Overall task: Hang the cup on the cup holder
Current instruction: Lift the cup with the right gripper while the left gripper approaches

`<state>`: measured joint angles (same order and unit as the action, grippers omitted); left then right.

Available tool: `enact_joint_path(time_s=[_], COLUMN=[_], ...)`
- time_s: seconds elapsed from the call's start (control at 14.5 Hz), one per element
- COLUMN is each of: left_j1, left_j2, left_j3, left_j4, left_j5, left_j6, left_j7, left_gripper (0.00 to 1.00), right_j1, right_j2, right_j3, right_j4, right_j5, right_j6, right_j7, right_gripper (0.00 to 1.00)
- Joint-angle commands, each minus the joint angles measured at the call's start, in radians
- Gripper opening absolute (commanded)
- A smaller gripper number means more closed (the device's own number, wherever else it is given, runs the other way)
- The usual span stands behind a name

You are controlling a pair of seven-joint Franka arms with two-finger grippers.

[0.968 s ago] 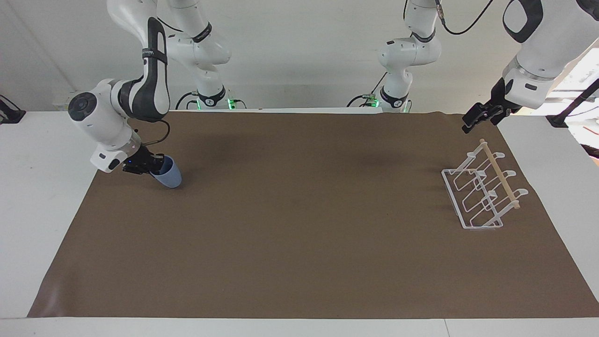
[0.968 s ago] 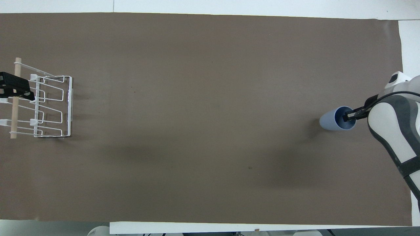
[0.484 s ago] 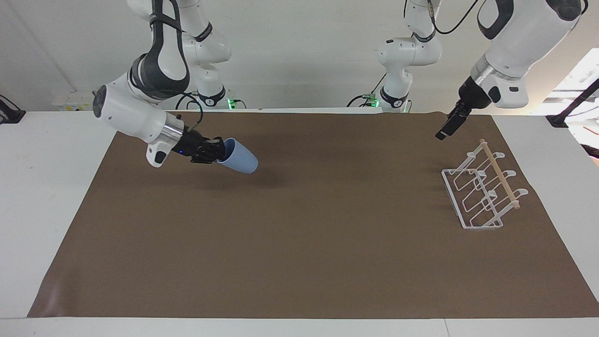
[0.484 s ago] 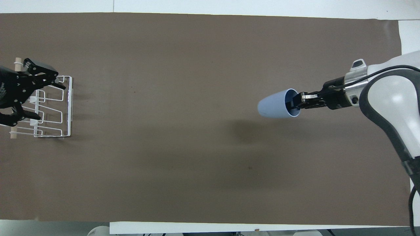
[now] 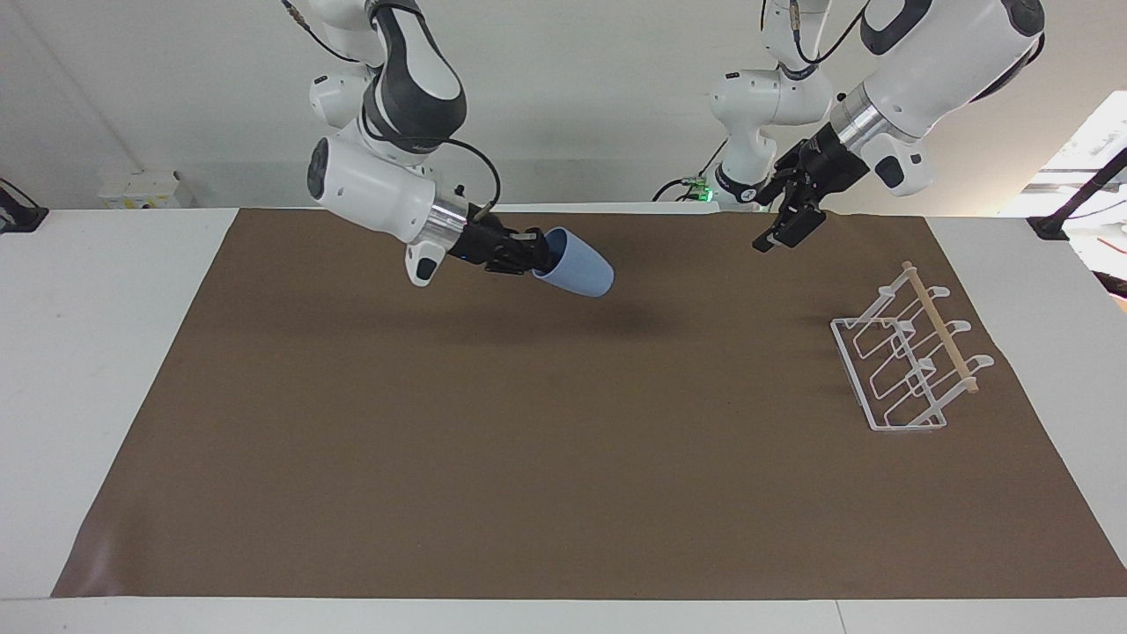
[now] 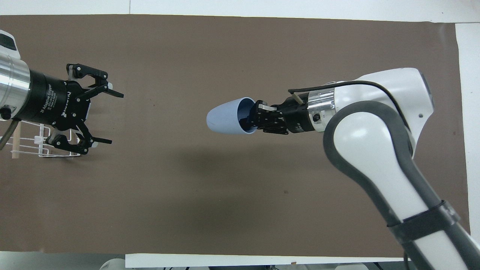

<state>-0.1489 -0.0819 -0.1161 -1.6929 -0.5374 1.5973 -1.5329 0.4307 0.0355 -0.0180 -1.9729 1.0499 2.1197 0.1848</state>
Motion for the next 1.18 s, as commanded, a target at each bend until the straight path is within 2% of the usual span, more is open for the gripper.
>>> enact_joint_path(time_s=[0.0,0.21,0.48,1.11], left_j1=[-0.003,-0.089,-0.112,-0.155], left_j2=[-0.036,-0.038,-0.018,-0.013], left_j3=[-0.008,-0.013,-0.013,-0.013], left_j4=[-0.06,-0.138,-0.169,-0.257], left_j5=[-0.116,-0.119,-0.119,-0.113], left_j6=[0.052,0.199,0.228,0.309], left_j7=[-0.047,-0.087,-0.104,-0.104], left_gripper=[1.0,1.0,1.0,1.0], right_j1=[0.078,0.137,0.172,0.172], right_j2=[0.003,0.004,0.004,0.004], right_j3=[-0.005,-0.005,-0.005,-0.007], right_j4=[0.0,-0.001,-0.004,-0.004], right_j5=[0.07,0.14,0.148,0.147], right_j6=[0.092,0.146,0.151,0.152], right_j7=[0.065,0.079,0.093,0.093], right_gripper=[0.0,0.0,0.0,0.0])
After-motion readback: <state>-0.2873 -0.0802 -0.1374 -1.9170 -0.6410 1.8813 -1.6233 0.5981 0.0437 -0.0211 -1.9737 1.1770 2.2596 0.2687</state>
